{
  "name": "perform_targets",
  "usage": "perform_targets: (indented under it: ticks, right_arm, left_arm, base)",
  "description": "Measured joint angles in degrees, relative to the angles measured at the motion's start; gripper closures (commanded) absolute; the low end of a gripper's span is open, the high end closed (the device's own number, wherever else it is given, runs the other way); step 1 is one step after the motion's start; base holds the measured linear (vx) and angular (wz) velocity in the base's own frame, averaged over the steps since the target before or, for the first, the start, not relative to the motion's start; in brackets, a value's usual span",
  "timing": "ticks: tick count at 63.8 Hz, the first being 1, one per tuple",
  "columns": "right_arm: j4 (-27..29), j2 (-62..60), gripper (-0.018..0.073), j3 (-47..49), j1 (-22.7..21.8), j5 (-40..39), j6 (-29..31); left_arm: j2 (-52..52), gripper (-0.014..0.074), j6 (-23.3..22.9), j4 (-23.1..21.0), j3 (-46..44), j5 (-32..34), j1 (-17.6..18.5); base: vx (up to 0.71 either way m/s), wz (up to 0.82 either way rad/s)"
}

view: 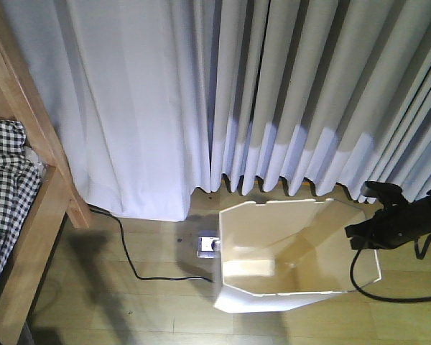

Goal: Move trash bin to bedside with robot
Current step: 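Lower the held bin to the floor beside the bed headboard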

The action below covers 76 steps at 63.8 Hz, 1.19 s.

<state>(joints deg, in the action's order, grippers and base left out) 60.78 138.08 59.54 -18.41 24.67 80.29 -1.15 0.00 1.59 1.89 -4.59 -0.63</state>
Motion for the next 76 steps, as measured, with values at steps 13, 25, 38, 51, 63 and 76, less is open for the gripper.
perform_targets:
  ticks: [13, 25, 38, 51, 63, 76]
  right_arm:
    - [-0.35, 7.96, 0.0563, 5.87, 1.71, -5.24, -3.26]
    - [-2.27, 15.63, 0.0563, 12.94, 2.88, -0.93, -7.05]
    - [-6.47, 23.09, 0.0563, 21.84, 3.28, 4.35, -12.18]
    - [-12.85, 31.42, 0.0563, 32.44, 3.28, 5.26, -19.56]
    - [-18.46, 37.81, 0.0561, 41.61, 3.81, 5.44, -25.68]
    - [-26.00, 42.04, 0.0557, 49.76, 7.44, 7.58, -35.34]
  left_arm:
    - [0.00, 0.0603, 0.00, 0.00, 0.00, 0.00, 0.00]
    - [0.00, 0.0603, 0.00, 0.00, 0.00, 0.00, 0.00]
    - [0.00, 0.0603, 0.00, 0.00, 0.00, 0.00, 0.00]
    - [0.00, 0.0603, 0.00, 0.00, 0.00, 0.00, 0.00]
    - [0.00, 0.0603, 0.00, 0.00, 0.00, 0.00, 0.00]
    - [0.00, 0.0603, 0.00, 0.00, 0.00, 0.00, 0.00]
  base:
    - [0.00, 0.00]
    - [0.00, 0.00]
    - [0.00, 0.00]
    - [0.00, 0.00]
    - [0.00, 0.00]
    - [0.00, 0.00]
